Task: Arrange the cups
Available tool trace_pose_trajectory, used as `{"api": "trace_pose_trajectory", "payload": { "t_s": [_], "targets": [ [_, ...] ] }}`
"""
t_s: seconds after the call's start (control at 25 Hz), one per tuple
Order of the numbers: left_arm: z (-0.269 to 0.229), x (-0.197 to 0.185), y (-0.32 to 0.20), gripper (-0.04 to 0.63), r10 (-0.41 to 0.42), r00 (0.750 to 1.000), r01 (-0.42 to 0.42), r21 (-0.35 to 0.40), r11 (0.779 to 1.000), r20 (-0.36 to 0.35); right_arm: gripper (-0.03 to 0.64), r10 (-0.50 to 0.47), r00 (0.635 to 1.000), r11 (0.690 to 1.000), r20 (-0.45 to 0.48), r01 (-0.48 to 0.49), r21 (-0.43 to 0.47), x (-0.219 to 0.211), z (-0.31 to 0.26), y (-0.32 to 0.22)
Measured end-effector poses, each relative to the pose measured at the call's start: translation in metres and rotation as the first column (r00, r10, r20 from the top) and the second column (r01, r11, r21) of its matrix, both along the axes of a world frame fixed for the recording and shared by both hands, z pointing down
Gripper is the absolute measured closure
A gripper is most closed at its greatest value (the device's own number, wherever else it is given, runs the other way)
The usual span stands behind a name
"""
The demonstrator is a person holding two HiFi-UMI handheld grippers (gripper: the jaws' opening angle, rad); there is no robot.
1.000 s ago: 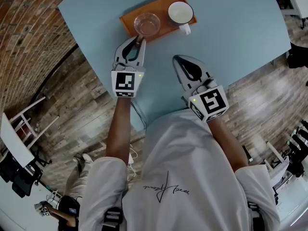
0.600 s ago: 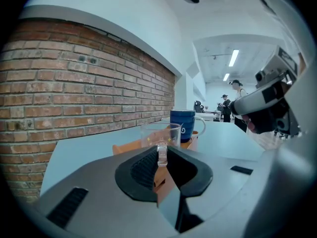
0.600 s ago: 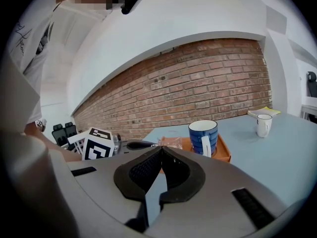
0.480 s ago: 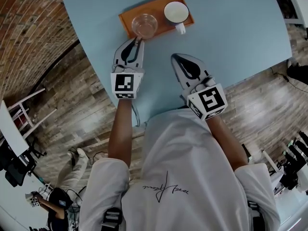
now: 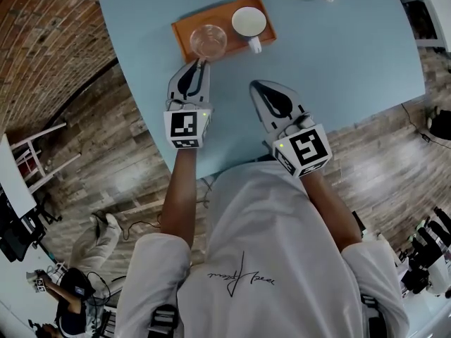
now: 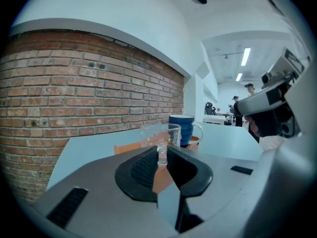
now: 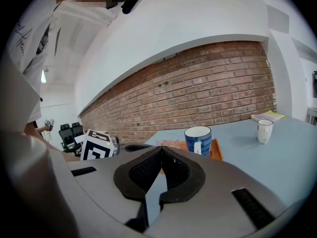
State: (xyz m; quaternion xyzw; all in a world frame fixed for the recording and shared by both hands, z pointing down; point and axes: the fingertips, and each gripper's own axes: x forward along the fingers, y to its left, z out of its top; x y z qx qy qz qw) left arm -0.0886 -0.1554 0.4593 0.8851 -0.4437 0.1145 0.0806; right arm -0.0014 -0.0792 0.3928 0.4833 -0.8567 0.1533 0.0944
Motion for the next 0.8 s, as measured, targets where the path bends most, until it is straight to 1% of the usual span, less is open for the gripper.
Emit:
{"api": "trace_pose_trajectory", "payload": {
  "t_s": [0.2,0.4,0.6,0.8],
  "targets": [
    [-0.003,0.0,0.007,0.541,-0.056,0.998,0.056,-0.008,0.998,-0.008,0.595,-0.035,0.999,0.999,0.014,0.034,0.015,0.002,-0.005,0.0],
    [-0.008,0.001,0.01,0.541,-0.11,0.994,0.11,-0.004,0.994,0.013,0.595,-0.074,0.997,0.997,0.021,0.073,0.024,0.001,-0.009,-0.003],
    [-0.01,0.005,0.02,0.541,-0.158,0.987,0.158,-0.015,0.987,0.003,0.595,-0.103,0.994,0.994,0.026,0.102,0.032,0.003,-0.011,0.0],
    [-0.014,0.009,0.023,0.541,-0.225,0.974,0.224,-0.025,0.974,-0.027,0.595,-0.133,0.991,0.991,0.024,0.132,0.033,0.005,-0.012,0.005]
  ]
}}
